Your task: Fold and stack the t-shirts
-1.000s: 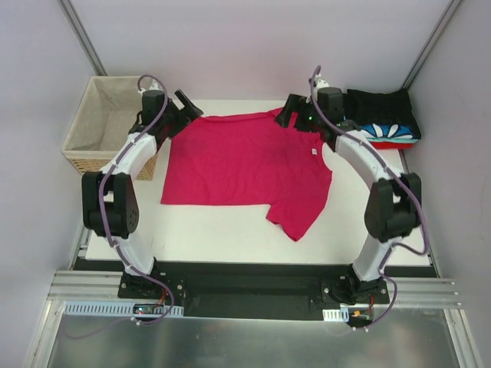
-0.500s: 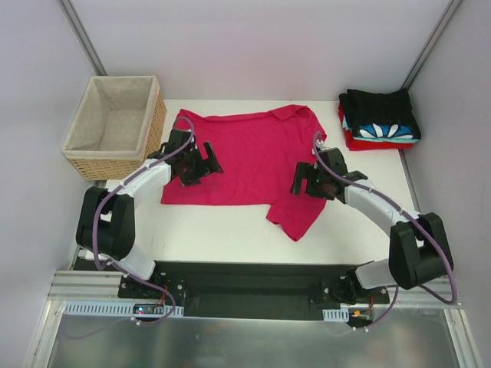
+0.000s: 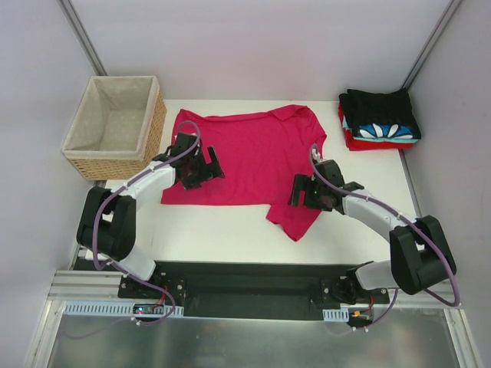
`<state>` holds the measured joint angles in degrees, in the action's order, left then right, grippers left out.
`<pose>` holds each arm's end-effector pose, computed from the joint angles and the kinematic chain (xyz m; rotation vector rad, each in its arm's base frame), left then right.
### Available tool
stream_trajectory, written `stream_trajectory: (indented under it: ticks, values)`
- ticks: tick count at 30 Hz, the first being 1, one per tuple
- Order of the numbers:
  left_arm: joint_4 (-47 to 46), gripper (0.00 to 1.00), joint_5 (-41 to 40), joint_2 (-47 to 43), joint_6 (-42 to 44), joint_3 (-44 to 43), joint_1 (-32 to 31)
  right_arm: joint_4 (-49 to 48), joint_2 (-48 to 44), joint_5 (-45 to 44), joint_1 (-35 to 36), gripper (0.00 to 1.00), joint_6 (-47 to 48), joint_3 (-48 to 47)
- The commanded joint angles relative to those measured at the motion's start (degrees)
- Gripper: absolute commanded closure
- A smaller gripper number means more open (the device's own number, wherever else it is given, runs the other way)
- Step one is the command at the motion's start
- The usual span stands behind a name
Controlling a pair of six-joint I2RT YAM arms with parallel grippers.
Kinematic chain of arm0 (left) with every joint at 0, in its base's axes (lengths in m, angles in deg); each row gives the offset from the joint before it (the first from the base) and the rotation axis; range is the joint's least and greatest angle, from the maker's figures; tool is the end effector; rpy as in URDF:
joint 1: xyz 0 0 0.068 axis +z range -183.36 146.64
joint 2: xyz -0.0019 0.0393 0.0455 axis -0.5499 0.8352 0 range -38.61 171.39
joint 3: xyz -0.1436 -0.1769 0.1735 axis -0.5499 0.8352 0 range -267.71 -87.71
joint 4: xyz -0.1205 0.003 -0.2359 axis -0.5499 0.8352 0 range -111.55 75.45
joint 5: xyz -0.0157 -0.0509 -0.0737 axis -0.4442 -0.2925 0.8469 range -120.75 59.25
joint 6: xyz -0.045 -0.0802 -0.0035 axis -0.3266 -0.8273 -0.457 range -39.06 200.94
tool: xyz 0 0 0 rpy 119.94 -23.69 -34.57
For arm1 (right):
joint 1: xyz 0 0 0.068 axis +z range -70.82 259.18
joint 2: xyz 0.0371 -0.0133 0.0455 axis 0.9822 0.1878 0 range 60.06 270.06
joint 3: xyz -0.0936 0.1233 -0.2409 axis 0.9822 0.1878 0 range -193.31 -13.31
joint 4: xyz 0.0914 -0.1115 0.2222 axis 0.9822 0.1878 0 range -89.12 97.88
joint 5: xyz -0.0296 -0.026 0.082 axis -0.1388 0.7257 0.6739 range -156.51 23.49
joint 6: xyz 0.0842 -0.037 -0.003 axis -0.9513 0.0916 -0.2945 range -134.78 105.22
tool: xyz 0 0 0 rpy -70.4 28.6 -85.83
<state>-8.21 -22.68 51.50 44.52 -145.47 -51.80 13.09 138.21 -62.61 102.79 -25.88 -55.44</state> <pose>0.3489 -0.1286 0.1976 -0.3132 2.4287 -0.6126 0.2758 0.1267 0.1711 -0.2977 2.4236 0.3572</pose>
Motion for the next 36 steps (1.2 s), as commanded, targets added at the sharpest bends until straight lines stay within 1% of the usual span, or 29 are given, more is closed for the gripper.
stream_trajectory:
  ticks: [1,7,11,14,15,18,20,22,26,31,32,34,35,36]
  values:
    - [0.54,0.01,-1.49,-0.72,0.74,0.45,-1.86,-2.36,1.83,0.67,0.47,0.03,-2.00,1.87]
    - [0.54,0.01,-0.96,-3.44,0.83,2.20,-2.04,-2.80,2.45,-0.38,0.47,0.03,-4.02,4.77]
    - [0.63,0.01,-0.96,-5.29,0.92,3.09,-2.13,-1.75,-0.45,-2.05,0.55,0.04,-6.66,8.98]
    - [0.72,0.01,-1.22,-6.34,0.92,3.44,-2.13,1.23,-4.75,-3.46,0.64,0.03,-9.20,11.45]
    - [0.72,0.01,-1.39,-6.61,0.92,3.53,-2.13,2.02,-7.72,-3.55,0.82,0.03,-10.34,12.85]
    - [0.89,0.01,-1.13,-7.31,0.74,3.53,-2.13,6.24,-13.00,-7.93,0.82,0.03,-11.67,15.31]
    - [0.98,0.01,-0.96,-7.92,0.57,3.70,-2.13,9.83,-18.45,-9.34,0.82,0.03,-12.20,15.94]
    - [0.98,0.01,-0.87,-8.28,0.39,3.88,-2.22,12.57,-22.75,-11.28,0.82,0.03,-12.11,16.20]
    - [1.07,0.01,-0.61,-9.15,0.21,4.67,-2.31,18.45,-27.42,-12.43,0.73,0.03,-12.11,16.73]
    - [1.07,0.01,-0.69,-11.26,-0.05,6.25,-2.66,22.07,-33.67,-12.78,0.82,0.03,-13.16,17.70]
    - [1.07,0.01,-0.61,-12.22,-0.05,6.34,-2.66,22.85,-34.98,-12.95,0.82,0.03,-13.25,16.56]
    - [1.07,0.01,-1.22,-13.80,0.12,6.69,-2.75,23.04,-35.00,-13.13,0.82,0.03,-12.64,14.72]
    - [1.24,0.01,-1.48,-14.25,0.30,6.61,-2.75,23.04,-34.39,-13.74,0.82,0.03,-11.42,11.84]
    - [1.51,0.01,-1.92,-14.43,0.91,6.17,-2.75,22.78,-32.03,-14.01,0.90,0.03,-10.54,10.42]
